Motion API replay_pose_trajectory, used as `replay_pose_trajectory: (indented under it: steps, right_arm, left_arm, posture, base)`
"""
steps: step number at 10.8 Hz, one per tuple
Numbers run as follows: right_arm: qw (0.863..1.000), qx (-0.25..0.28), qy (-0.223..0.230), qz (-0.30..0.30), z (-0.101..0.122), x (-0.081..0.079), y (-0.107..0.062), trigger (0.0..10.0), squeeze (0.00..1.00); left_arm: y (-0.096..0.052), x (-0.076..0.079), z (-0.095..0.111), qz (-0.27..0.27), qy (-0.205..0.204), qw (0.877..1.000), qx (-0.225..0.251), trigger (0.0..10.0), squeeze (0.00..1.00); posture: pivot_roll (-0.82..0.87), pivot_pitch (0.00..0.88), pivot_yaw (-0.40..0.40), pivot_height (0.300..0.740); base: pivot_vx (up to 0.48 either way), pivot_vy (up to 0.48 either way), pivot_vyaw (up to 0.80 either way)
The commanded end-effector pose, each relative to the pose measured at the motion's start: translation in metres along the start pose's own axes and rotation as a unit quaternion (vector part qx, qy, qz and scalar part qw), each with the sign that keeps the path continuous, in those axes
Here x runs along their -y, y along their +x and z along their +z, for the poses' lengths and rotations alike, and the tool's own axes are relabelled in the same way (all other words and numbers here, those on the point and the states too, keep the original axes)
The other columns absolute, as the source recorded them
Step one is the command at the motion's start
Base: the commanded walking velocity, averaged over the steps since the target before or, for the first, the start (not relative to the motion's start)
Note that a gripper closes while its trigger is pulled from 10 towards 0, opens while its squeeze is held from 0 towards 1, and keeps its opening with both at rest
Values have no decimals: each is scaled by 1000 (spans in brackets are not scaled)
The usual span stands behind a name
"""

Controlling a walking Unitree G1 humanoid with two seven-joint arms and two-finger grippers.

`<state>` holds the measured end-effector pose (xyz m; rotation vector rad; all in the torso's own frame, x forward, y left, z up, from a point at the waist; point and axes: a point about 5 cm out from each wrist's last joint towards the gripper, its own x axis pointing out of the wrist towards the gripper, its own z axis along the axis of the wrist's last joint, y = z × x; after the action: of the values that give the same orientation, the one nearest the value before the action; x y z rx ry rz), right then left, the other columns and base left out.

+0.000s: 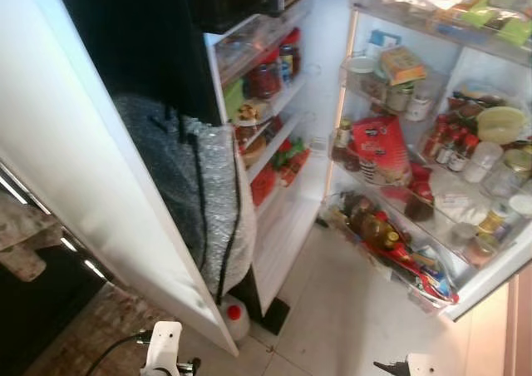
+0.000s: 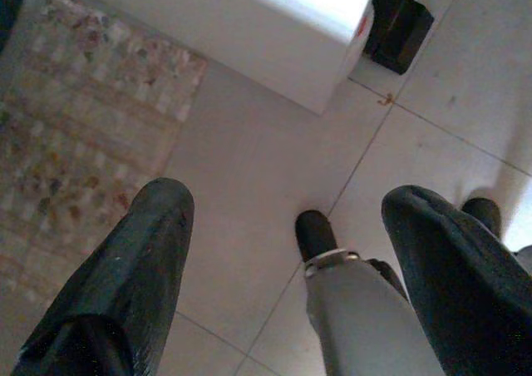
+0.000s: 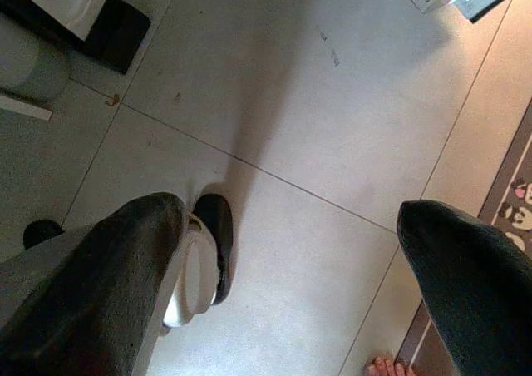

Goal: Restocking fridge

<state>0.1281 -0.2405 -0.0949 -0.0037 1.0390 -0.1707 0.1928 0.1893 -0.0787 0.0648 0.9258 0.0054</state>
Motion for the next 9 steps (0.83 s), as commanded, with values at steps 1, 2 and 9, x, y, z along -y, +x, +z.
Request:
replay_pose_trajectory:
  steps: [1,2,9]
  right_arm:
    - [1000,1,8,-3,-2,-1,0,10000,0]
    - [1000,2,8,-4,-2,0,0,10000,0]
    - [1000,13,15,-20,0,2,-1,10000,0]
  left_arm:
    - [-1,-3,-4,3,4,1000,-11,10000,0]
    - [-1,-3,-4,3,3,1000,-11,10000,0]
    - [-1,-2,-5,4,-3,1000,-12,10000,0]
  posture:
    - [-207,0,80,740]
    - [-205,0,77,740]
    - [-213,0,77,740]
  base:
    - [0,-394,0]
    - [0,-394,0]
    - [0,-96,0]
